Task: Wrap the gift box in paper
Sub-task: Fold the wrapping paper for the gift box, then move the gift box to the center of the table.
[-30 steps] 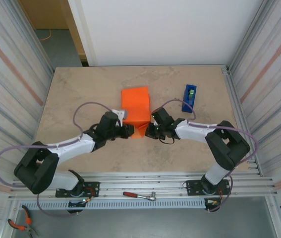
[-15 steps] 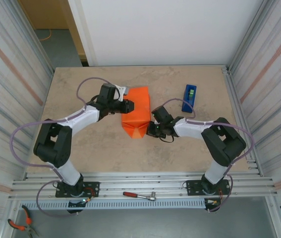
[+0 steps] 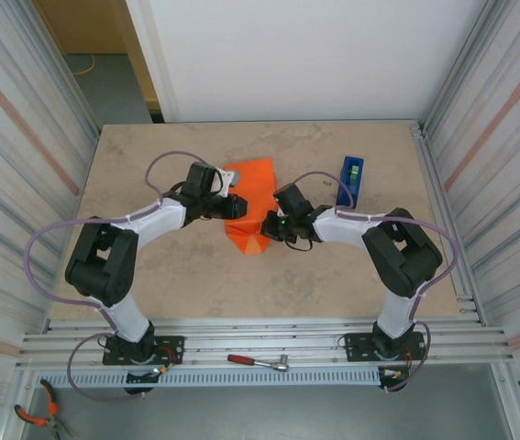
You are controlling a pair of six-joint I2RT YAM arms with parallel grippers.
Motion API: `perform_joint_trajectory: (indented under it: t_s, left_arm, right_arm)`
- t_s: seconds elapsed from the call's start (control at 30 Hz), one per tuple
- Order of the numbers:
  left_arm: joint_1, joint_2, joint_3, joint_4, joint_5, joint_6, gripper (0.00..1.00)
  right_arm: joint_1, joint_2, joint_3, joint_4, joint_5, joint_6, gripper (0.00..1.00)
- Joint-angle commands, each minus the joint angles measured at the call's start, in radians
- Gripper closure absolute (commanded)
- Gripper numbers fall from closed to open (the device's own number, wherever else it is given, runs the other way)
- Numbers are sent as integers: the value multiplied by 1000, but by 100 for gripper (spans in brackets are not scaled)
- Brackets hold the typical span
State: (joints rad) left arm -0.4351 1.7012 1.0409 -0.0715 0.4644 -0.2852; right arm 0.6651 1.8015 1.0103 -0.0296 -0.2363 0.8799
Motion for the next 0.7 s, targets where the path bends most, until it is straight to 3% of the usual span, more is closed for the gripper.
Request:
perform_joint_trajectory:
  t_s: [0.0,0.17,0.27,0.4,0.47,0.53,0.6,0.67]
  left_arm:
    - [-13,7,-19,37,10,-5,78]
    - [-13,-27,-6,46,-6,-33,77]
    - [1,-60,21,26,-46,-42,72]
    - [51,-71,47,-5,-83,-55,48]
    - [87,-67,50,-1,-77,-69,37]
    - [121,-52,59,5,-50,-80,30]
    - [147,-28,76,-8,-31,-81,26]
    - [161,-3,88,-7,-1,-77,22]
  right_arm:
    - [-23,13,11,2,-36,-9,100]
    - [-44,-83,-63,-12,-42,-23,100]
    - [-70,-159,-116,-36,-28,-28,100]
    - [-137,-221,-125,-95,-39,-57,97]
    - [-172,-229,-96,-138,-52,-76,66]
    - [-204,-224,-55,-168,-71,-98,45]
    - [-227,-201,-9,-182,-101,-114,37]
    - [-247,-159,47,-190,-137,-128,36]
